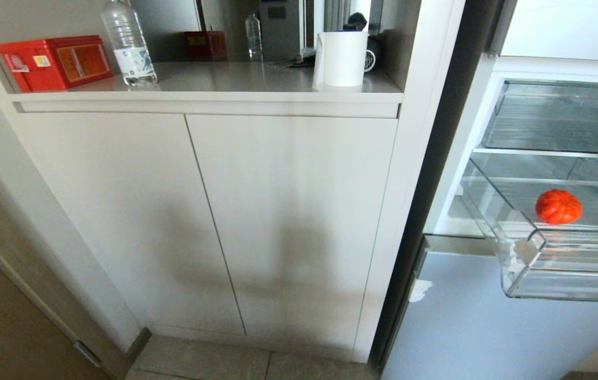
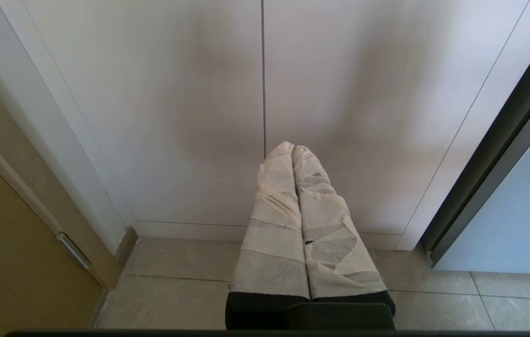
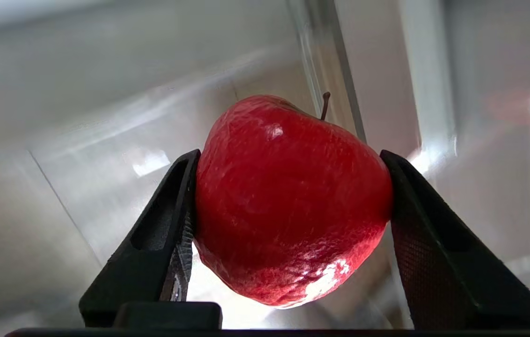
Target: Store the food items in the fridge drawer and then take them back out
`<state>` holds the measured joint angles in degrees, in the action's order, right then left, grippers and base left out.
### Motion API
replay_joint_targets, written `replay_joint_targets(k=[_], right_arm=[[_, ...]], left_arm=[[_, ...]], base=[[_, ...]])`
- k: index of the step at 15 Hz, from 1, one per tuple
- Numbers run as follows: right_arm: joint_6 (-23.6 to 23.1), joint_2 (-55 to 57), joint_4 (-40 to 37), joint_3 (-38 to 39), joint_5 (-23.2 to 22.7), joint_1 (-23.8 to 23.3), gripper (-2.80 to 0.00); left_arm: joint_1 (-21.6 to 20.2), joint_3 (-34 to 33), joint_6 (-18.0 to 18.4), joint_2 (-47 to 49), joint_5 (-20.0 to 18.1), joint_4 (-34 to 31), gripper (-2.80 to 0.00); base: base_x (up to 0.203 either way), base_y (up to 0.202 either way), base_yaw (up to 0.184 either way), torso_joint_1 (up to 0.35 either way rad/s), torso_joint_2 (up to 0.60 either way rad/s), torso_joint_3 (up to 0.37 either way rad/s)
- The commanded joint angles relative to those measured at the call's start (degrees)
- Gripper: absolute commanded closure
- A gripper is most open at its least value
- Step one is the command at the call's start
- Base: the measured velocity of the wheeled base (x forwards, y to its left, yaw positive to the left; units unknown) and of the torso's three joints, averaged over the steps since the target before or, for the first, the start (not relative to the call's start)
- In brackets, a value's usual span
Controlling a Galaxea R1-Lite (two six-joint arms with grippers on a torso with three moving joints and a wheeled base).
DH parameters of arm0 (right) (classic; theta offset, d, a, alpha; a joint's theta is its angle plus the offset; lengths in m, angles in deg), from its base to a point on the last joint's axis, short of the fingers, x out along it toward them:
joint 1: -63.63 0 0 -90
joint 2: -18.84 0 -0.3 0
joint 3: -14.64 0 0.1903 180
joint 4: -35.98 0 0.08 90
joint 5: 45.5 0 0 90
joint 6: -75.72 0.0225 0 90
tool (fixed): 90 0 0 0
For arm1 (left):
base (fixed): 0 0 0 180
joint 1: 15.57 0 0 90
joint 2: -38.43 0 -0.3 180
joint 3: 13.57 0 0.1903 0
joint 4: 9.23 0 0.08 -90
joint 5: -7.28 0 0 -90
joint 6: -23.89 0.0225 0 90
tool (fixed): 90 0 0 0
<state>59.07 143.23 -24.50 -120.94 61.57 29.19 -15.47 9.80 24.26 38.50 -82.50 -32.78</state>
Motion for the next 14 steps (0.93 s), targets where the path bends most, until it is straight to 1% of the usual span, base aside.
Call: replay_joint_targets(k=[1,2,4,5,7,9,11,14], right_arm=[[0.7,-0.2,3.1,0.0,-3.1,1.0,0.00],[1.4,-0.7,3.6,0.0,-4.9,1.4,0.00],[2.7,-2.2,3.8,0.1,-11.1,1.9,0.00],[3.1,-3.3,3.9,0.1,-13.0,2.0,0.00],[5.5,-6.3,4.5,0.1,-16.2,2.1,0.00],[6.9,-10.4,4.7,0.5,-18.0,2.0,0.00],[7.8,-14.8,4.8,1.4,-18.4,1.9,0.00],[7.8,-22.6,4.8,4.3,-18.1,1.7,0.00]], left_arm=[[0.0,0.0,0.0,0.0,0.0,0.0,0.00],[0.0,0.0,0.0,0.0,0.0,0.0,0.00],[0.0,0.0,0.0,0.1,0.0,0.0,0.00],[0.0,0.0,0.0,0.0,0.0,0.0,0.00],[0.0,0.0,0.0,0.0,0.0,0.0,0.00],[0.0,0.0,0.1,0.0,0.0,0.0,0.00],[0.0,0.0,0.1,0.0,0.0,0.0,0.00],[0.0,0.0,0.0,0.0,0.0,0.0,0.00]], base=[[0.000,0.000,0.000,0.000,0.00,0.000],[0.000,0.000,0.000,0.000,0.00,0.000],[0.000,0.000,0.000,0.000,0.00,0.000],[0.000,0.000,0.000,0.000,0.00,0.000],[0.000,0.000,0.000,0.000,0.00,0.000],[0.000,0.000,0.000,0.000,0.00,0.000],[0.000,0.000,0.000,0.000,0.00,0.000],[0.000,0.000,0.000,0.000,0.00,0.000]])
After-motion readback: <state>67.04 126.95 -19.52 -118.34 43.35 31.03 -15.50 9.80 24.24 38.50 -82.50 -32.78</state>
